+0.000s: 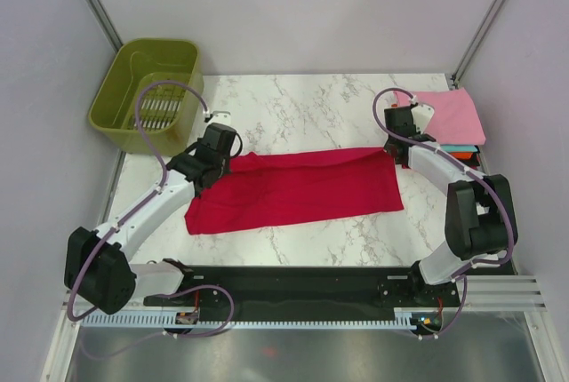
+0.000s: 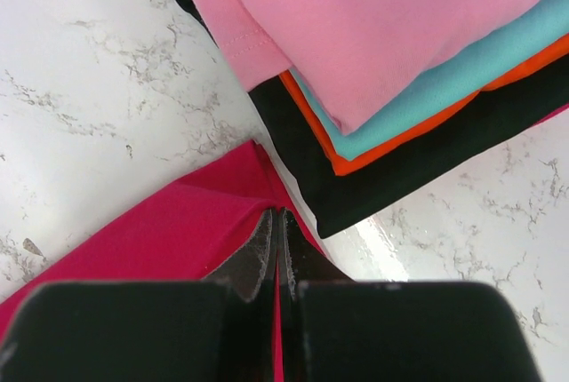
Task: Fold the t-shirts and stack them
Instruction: Fold the tshirt
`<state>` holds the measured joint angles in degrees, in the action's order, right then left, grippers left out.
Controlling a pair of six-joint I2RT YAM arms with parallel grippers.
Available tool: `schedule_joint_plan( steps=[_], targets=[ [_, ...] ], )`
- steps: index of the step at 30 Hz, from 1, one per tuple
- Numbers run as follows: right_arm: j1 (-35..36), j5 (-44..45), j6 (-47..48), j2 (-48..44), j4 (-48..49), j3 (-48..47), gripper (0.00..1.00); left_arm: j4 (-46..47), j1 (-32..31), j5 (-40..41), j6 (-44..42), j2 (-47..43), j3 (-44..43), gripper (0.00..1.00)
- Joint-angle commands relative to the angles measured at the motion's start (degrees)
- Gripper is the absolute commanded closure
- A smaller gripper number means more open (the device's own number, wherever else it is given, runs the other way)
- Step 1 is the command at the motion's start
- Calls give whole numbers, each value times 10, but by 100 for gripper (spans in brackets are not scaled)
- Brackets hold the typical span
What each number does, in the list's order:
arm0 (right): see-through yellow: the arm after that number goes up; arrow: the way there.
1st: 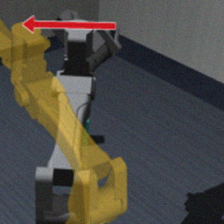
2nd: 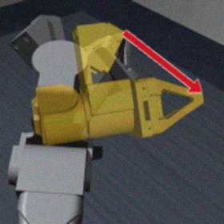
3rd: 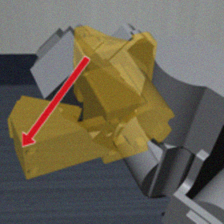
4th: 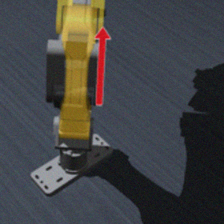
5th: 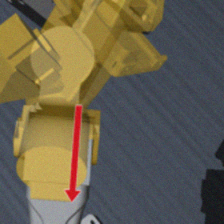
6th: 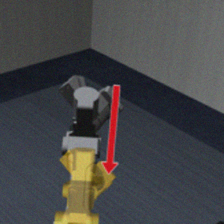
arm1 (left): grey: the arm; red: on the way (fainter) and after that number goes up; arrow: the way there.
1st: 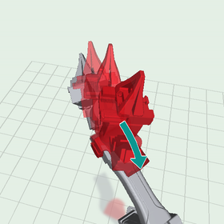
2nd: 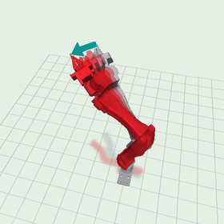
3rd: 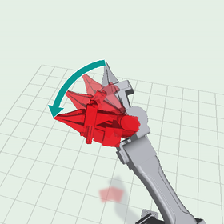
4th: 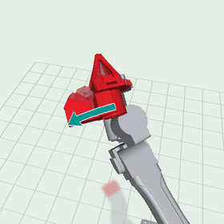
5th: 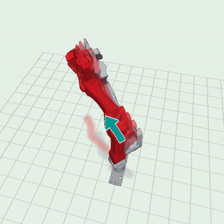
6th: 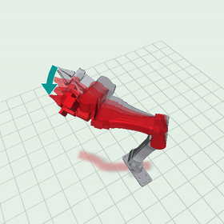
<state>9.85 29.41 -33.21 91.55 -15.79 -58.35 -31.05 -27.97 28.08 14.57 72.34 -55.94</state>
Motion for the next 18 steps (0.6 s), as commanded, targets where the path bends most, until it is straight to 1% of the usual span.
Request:
schedule_joint_plan(
  steps=[1, 6, 12, 14, 15, 16, 18],
  targets=[
    [-2, 22, -4, -14, 16, 6, 100, -19, -7, 1, 30, -29, 12, 98],
    [-2, 17, -5, -12, 17, 16, 99, -33, -15, 4, 38, -51, 24, 98],
    [-3, 16, -18, -16, 21, 39, 98, -45, -31, 15, 56, -98, 50, 98],
    [-3, 18, -25, -15, 19, 46, 93, -48, -31, 8, 58, -102, 56, 98],
    [-2, 23, -34, -15, 7, 45, 89, -60, -31, 2, 63, -103, 56, 87],
    [-2, 28, -41, -16, 1, 45, 73, -70, -31, -1, 69, -99, 48, 79],
    [-3, 46, -55, -28, -1, 57, 47, -91, -40, -11, 76, -98, 35, 64]
  ],
)
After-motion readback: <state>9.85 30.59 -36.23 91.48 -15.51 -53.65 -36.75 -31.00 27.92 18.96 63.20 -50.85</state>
